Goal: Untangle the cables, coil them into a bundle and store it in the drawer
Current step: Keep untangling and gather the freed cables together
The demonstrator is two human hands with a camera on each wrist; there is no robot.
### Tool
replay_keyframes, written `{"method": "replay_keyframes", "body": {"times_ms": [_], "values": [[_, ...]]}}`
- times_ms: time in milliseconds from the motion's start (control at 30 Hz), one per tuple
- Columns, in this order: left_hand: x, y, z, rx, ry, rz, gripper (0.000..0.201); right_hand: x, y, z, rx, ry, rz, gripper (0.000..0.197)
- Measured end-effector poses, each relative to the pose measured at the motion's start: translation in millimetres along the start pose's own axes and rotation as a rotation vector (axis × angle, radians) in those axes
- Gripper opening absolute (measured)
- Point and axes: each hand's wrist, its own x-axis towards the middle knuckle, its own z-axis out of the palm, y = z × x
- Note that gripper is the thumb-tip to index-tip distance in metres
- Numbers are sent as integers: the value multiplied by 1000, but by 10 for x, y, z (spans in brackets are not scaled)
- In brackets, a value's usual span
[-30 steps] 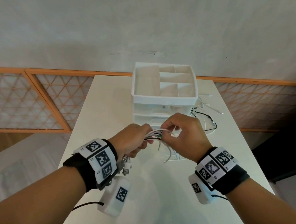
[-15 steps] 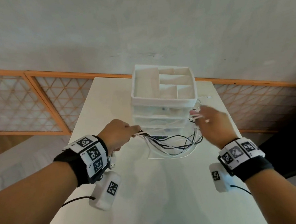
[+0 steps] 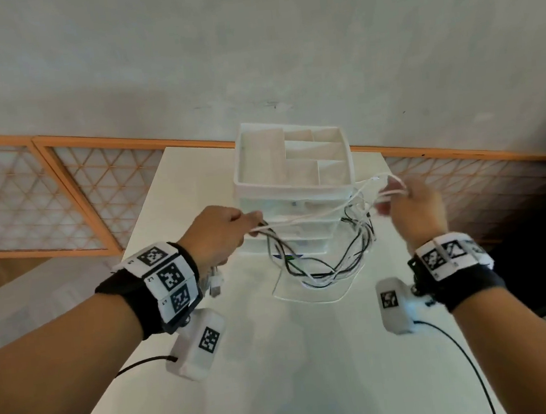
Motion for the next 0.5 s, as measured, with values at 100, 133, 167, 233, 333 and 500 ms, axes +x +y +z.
{"method": "replay_keyframes", "body": {"times_ms": [100,133,167,233,333,500], "values": [[61,-110,70,119,140,-23,41,-64,-232,-123,-33,276,-347,21],[80,-124,77,96,200,-22,40,-94,-210,-100,-23,313,-434,22],[93,-122,74,42,259,-21,39,-146,-152,-49,-23,322,-473,25],[96,-62,27,-134,336,-7,34,-246,182,113,-143,236,-417,34],[52,58,-61,-331,293,36,24,-491,795,324,-624,-349,-190,41],[-43,132,-39,-240,99,91,27,-636,328,313,-717,-511,-269,51]]}}
